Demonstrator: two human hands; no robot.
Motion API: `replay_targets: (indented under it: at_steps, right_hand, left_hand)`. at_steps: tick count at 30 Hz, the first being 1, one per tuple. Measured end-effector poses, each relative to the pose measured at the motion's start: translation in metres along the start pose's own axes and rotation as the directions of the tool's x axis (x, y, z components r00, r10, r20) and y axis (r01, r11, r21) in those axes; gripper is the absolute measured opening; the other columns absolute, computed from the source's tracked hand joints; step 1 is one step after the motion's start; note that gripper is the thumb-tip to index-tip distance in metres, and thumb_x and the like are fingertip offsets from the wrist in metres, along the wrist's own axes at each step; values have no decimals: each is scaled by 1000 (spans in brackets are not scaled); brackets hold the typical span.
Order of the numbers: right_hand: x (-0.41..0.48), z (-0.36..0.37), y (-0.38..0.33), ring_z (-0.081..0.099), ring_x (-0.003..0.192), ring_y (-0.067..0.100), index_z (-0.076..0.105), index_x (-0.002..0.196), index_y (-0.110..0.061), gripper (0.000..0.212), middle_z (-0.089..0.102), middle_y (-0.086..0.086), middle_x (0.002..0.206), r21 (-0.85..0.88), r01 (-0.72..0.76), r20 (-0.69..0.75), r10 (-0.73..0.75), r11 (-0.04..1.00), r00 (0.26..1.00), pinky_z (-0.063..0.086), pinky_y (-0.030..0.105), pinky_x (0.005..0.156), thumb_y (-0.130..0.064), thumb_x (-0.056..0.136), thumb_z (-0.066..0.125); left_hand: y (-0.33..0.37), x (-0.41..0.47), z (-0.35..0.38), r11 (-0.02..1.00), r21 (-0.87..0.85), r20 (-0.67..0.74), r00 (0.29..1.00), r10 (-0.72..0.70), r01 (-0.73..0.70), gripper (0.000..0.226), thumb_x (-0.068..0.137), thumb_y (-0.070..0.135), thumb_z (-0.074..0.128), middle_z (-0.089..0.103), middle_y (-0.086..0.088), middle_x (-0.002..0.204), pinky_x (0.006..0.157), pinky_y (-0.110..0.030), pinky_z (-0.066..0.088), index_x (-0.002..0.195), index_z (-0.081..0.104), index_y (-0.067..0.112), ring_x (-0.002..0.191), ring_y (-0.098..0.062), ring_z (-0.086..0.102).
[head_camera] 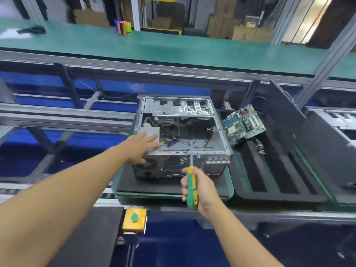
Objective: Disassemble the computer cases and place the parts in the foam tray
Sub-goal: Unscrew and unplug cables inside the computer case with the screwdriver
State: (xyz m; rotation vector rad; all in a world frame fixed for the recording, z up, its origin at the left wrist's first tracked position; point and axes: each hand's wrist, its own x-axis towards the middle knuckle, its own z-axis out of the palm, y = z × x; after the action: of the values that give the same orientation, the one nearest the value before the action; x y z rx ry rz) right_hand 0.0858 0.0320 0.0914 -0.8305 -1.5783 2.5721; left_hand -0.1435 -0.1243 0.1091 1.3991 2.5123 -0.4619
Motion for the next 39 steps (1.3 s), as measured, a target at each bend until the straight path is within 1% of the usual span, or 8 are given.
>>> replay_targets:
  at_steps: [4, 7, 11, 19, 26, 34, 36, 39]
  right_hand:
    - [-11, 23, 43, 47, 45, 19, 53, 114, -20, 15, 56, 4, 68, -283, 13, 100, 16, 959, 995, 45, 27, 43, -26, 107, 42]
    - [-12, 35, 58, 47, 45, 18, 51, 122, -34, 18, 59, 2, 71, -396, 9, 99, 33, 918, 994, 44, 27, 42, -29, 107, 41]
    - [-8, 60, 63, 48, 45, 16, 47, 126, -60, 35, 60, -4, 68, -424, 24, 105, 23, 905, 994, 41, 24, 41, -32, 106, 42]
    - [11, 97, 65, 47, 45, 14, 49, 110, -75, 44, 57, -3, 69, -389, 15, 100, 26, 921, 995, 39, 25, 41, -32, 103, 44]
    - [21, 106, 68, 46, 44, 16, 48, 126, -67, 44, 56, -1, 69, -360, -11, 55, 33, 933, 998, 40, 25, 41, -31, 101, 44]
    - [20, 102, 64, 45, 45, 16, 53, 121, -67, 41, 55, 1, 70, -302, -26, 62, 47, 953, 997, 40, 25, 43, -31, 101, 46]
    - [20, 103, 65, 45, 45, 16, 55, 122, -59, 38, 56, 1, 69, -277, -38, 47, 53, 960, 998, 39, 25, 42, -30, 101, 47]
    - [19, 116, 70, 44, 45, 16, 60, 115, -32, 21, 54, 0, 67, -274, -59, -28, 54, 960, 998, 38, 25, 42, -28, 98, 47]
  left_hand:
    - [-13, -5, 16, 969, -219, -184, 980, 75, -115, 98, 88, 41, 72, 3, 2, 167, 123, -42, 17, 158, 5, 34, 154, -25, 6]
    - [-26, -10, 24, 985, -140, -184, 980, 69, -96, 104, 85, 46, 74, -8, 5, 166, 123, -44, 13, 159, 1, 32, 153, -21, -5]
    - [-40, -14, 40, 965, -238, -206, 977, 59, -108, 105, 87, 39, 75, -11, 5, 166, 124, -38, 11, 159, -1, 30, 152, -18, -14]
    - [-41, -11, 45, 933, -328, -222, 972, 73, -145, 89, 92, 47, 64, -14, 8, 166, 123, -40, 6, 157, 4, 40, 151, -17, -19]
    - [-40, -10, 47, 900, -409, -223, 973, 64, -153, 84, 92, 49, 63, -12, 14, 165, 122, -43, 11, 155, 7, 47, 150, -11, -20]
    - [-41, -9, 46, 899, -416, -206, 977, 55, -138, 84, 94, 42, 64, -13, 18, 164, 122, -47, 20, 154, 6, 49, 149, -9, -22]
    - [-41, -7, 47, 899, -414, -208, 976, 57, -141, 84, 94, 41, 64, -14, 18, 164, 121, -49, 21, 154, 6, 50, 149, -9, -22]
    - [-41, -9, 47, 898, -417, -198, 978, 62, -141, 84, 94, 46, 63, -16, 17, 164, 122, -51, 19, 155, 5, 49, 149, -10, -24]
